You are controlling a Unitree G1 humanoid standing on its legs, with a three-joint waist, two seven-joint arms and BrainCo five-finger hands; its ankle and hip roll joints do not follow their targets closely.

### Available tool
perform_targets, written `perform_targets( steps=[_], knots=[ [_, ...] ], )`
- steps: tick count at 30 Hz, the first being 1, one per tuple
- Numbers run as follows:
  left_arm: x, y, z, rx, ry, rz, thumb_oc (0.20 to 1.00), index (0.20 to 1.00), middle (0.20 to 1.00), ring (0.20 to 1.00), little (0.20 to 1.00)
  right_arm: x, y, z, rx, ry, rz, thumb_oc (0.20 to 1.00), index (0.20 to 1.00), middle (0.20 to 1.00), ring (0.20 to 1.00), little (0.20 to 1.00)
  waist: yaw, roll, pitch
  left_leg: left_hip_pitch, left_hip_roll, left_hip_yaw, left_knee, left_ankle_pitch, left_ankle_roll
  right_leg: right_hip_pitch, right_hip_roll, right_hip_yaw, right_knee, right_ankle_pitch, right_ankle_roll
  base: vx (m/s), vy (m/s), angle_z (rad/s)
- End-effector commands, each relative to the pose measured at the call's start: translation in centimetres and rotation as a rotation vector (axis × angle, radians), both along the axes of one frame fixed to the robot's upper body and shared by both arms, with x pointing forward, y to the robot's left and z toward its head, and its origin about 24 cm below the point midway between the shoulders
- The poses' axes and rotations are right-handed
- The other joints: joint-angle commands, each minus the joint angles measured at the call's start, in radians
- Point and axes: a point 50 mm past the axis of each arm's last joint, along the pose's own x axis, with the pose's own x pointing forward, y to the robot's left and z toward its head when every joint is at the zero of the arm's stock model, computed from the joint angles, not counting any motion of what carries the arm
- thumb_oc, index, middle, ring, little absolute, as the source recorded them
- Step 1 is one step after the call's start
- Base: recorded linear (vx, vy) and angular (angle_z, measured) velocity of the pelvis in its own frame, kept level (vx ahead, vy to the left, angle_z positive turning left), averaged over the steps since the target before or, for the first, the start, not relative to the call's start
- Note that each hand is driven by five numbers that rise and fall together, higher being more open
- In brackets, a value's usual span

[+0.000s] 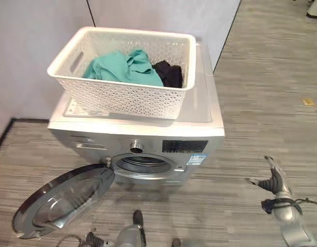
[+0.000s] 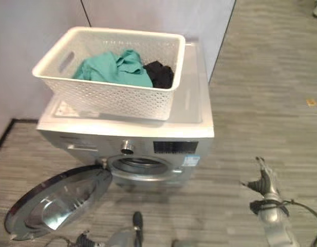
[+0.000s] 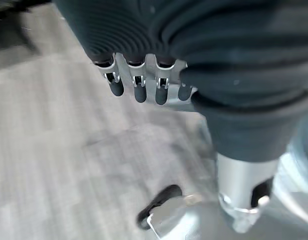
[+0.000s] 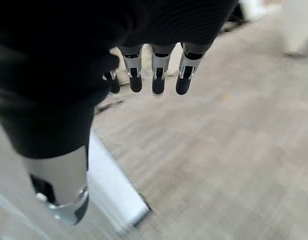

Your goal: Grab the laundry basket,head to the washer,open it,put in the laundry and shut it.

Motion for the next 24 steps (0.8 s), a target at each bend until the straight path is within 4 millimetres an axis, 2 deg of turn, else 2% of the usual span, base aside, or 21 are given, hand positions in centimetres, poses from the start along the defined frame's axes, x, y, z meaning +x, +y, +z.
perform_targets(
  steps=[1,2,3,4,6,7,8,9,10,12,13,14,17,18,19,22,23,24],
  knots=[
    [-0.8,0.7,0.1,0.032,0.020,-0.002,1.000,1.000,1.000,1.000,1.000,0.3,-1.2,4.8,-0.134,-0.173,0.027,1.000,1.000,1.000,1.000,1.000,-0.017,0.031,-0.056,0.108,0.003,-0.012,-0.134,-0.058,-0.037,-0.135,-0.107,-0.052,0.134,0.061,0.020,0.06,0.185,0.00],
    [-0.6,0.7,0.2,0.032,0.009,-0.004,1.000,1.000,1.000,1.000,1.000,0.2,-1.1,5.6,-0.152,-0.214,0.022,1.000,1.000,1.000,1.000,1.000,-0.023,0.031,-0.051,0.126,-0.004,-0.020,-0.151,-0.065,-0.032,-0.159,-0.093,-0.052,0.151,0.064,0.019,0.18,0.145,0.20],
    [-0.4,0.8,0.2,0.028,0.003,0.034,1.000,1.000,1.000,1.000,1.000,-0.5,-1.6,6.9,-0.191,-0.256,0.013,1.000,1.000,1.000,1.000,1.000,-0.054,0.019,-0.041,0.193,-0.038,-0.057,-0.213,-0.073,-0.032,-0.248,-0.034,-0.009,-0.007,0.042,-0.002,0.18,0.059,0.30],
    [-0.3,0.8,0.2,0.028,0.003,0.033,1.000,1.000,1.000,1.000,1.000,-0.6,-1.6,7.0,-0.191,-0.256,0.012,1.000,1.000,1.000,1.000,1.000,-0.055,0.022,-0.042,0.199,-0.038,-0.061,-0.223,-0.072,-0.033,-0.235,-0.032,-0.013,-0.027,0.047,-0.002,0.19,-0.006,0.27],
    [0.0,0.8,0.3,0.037,0.000,0.016,1.000,1.000,1.000,1.000,1.000,-0.4,-2.5,9.5,-0.273,-0.361,-0.024,1.000,1.000,1.000,1.000,1.000,-0.058,0.005,-0.036,0.232,-0.041,-0.062,-0.239,-0.084,-0.042,-0.275,-0.063,-0.059,-0.145,0.110,-0.001,0.12,-0.058,0.55],
    [0.1,0.6,0.3,0.035,-0.003,0.015,1.000,1.000,1.000,1.000,1.000,-0.3,-2.6,9.6,-0.277,-0.366,-0.026,1.000,1.000,1.000,1.000,1.000,-0.061,0.011,-0.033,0.234,-0.039,-0.066,-0.240,-0.086,-0.042,-0.264,-0.061,-0.065,-0.162,0.117,0.000,0.16,-0.091,0.26],
    [-0.5,0.1,-0.1,0.017,0.034,-0.009,1.000,1.000,1.000,1.000,1.000,-1.4,-2.9,10.2,-0.310,-0.369,-0.043,1.000,1.000,1.000,1.000,1.000,-0.069,0.001,-0.043,0.233,-0.040,-0.094,-0.246,-0.075,-0.045,-0.228,-0.037,-0.004,-0.133,0.100,-0.003,0.11,-0.088,0.29],
    [-0.6,0.0,-0.2,0.015,0.030,-0.016,1.000,1.000,1.000,1.000,1.000,-2.3,-2.9,11.4,-0.362,-0.406,-0.043,1.000,1.000,1.000,1.000,1.000,-0.070,-0.007,-0.051,0.234,-0.044,-0.098,-0.259,-0.070,-0.048,-0.222,-0.033,0.001,-0.146,0.104,-0.011,0.13,-0.114,0.61],
    [-1.2,-0.2,-0.4,0.005,0.048,-0.023,1.000,1.000,1.000,1.000,1.000,-2.7,-3.2,12.8,-0.409,-0.450,-0.050,1.000,1.000,1.000,1.000,1.000,-0.065,-0.004,-0.066,0.242,-0.041,-0.090,-0.281,-0.065,-0.053,-0.204,-0.044,-0.029,-0.184,0.117,-0.013,0.06,-0.089,1.24],
    [-2.5,-0.6,-0.9,-0.015,0.089,-0.005,1.000,1.000,1.000,1.000,1.000,-3.0,-2.7,14.7,-0.418,-0.554,-0.029,1.000,1.000,1.000,1.000,1.000,-0.066,0.005,-0.083,0.241,-0.037,-0.096,-0.297,-0.051,-0.065,-0.175,-0.034,-0.027,-0.232,0.127,-0.019,0.04,-0.072,0.55],
    [-2.6,-0.6,-0.9,-0.016,0.090,-0.007,1.000,1.000,1.000,1.000,1.000,-3.1,-2.7,14.7,-0.419,-0.553,-0.029,1.000,1.000,1.000,1.000,1.000,-0.067,0.006,-0.085,0.241,-0.036,-0.098,-0.300,-0.050,-0.067,-0.174,-0.033,-0.029,-0.236,0.129,-0.020,0.03,-0.073,-0.30],
    [-2.6,-0.9,-1.0,-0.022,0.096,-0.014,1.000,1.000,1.000,1.000,1.000,-3.4,-2.5,15.9,-0.442,-0.608,-0.026,1.000,1.000,1.000,1.000,1.000,-0.067,0.014,-0.096,0.236,-0.033,-0.105,-0.299,-0.048,-0.073,-0.161,-0.030,-0.041,-0.258,0.127,-0.025,0.01,-0.077,-0.13],
    [-2.7,-0.8,-1.1,-0.021,0.106,-0.004,1.000,1.000,1.000,1.000,1.000,-3.8,-1.7,17.2,-0.437,-0.685,0.009,1.000,1.000,1.000,1.000,1.000,-0.070,0.018,-0.098,0.227,-0.028,-0.124,-0.287,-0.044,-0.084,-0.145,-0.015,-0.047,-0.259,0.111,-0.044,0.01,-0.094,0.19],
    [-2.7,-0.8,-1.1,-0.021,0.106,-0.004,1.000,1.000,1.000,1.000,1.000,-3.8,-1.7,17.2,-0.437,-0.685,0.009,1.000,1.000,1.000,1.000,1.000,-0.070,0.018,-0.098,0.227,-0.028,-0.124,-0.287,-0.044,-0.084,-0.145,-0.015,-0.047,-0.259,0.111,-0.044,-0.01,-0.117,0.22],
    [-2.8,-0.7,-1.1,-0.020,0.111,-0.002,1.000,1.000,1.000,1.000,1.000,-4.5,-1.4,18.4,-0.466,-0.729,0.022,1.000,1.000,1.000,1.000,1.000,-0.071,0.018,-0.093,0.226,-0.022,-0.136,-0.305,-0.030,-0.095,-0.136,-0.004,-0.060,-0.268,0.103,-0.055,-0.04,-0.121,0.16],
    [-1.8,-1.2,-1.0,-0.015,0.106,-0.060,1.000,1.000,1.000,1.000,1.000,-5.5,-1.6,20.3,-0.498,-0.817,0.003,1.000,1.000,1.000,1.000,1.000,-0.080,0.025,-0.082,0.197,-0.018,-0.140,-0.319,0.004,-0.117,-0.135,-0.006,-0.101,-0.289,0.102,-0.062,-0.07,-0.095,0.38],
    [-1.6,-1.3,-1.0,-0.016,0.104,-0.063,1.000,1.000,1.000,1.000,1.000,-5.6,-1.7,20.4,-0.500,-0.819,0.001,1.000,1.000,1.000,1.000,1.000,-0.085,0.027,-0.082,0.189,-0.020,-0.148,-0.314,0.005,-0.118,-0.136,-0.007,-0.109,-0.290,0.102,-0.062,-0.15,-0.026,0.57],
    [0.0,-1.8,-0.8,-0.017,0.075,-0.099,1.000,1.000,1.000,1.000,1.000,-5.9,-1.5,22.1,-0.545,-0.889,-0.002,1.000,1.000,1.000,1.000,1.000,-0.125,0.027,-0.069,0.147,0.014,0.022,-0.235,-0.005,-0.123,-0.142,-0.038,-0.174,-0.276,0.098,-0.059,-0.13,0.027,0.52]
  ],
)
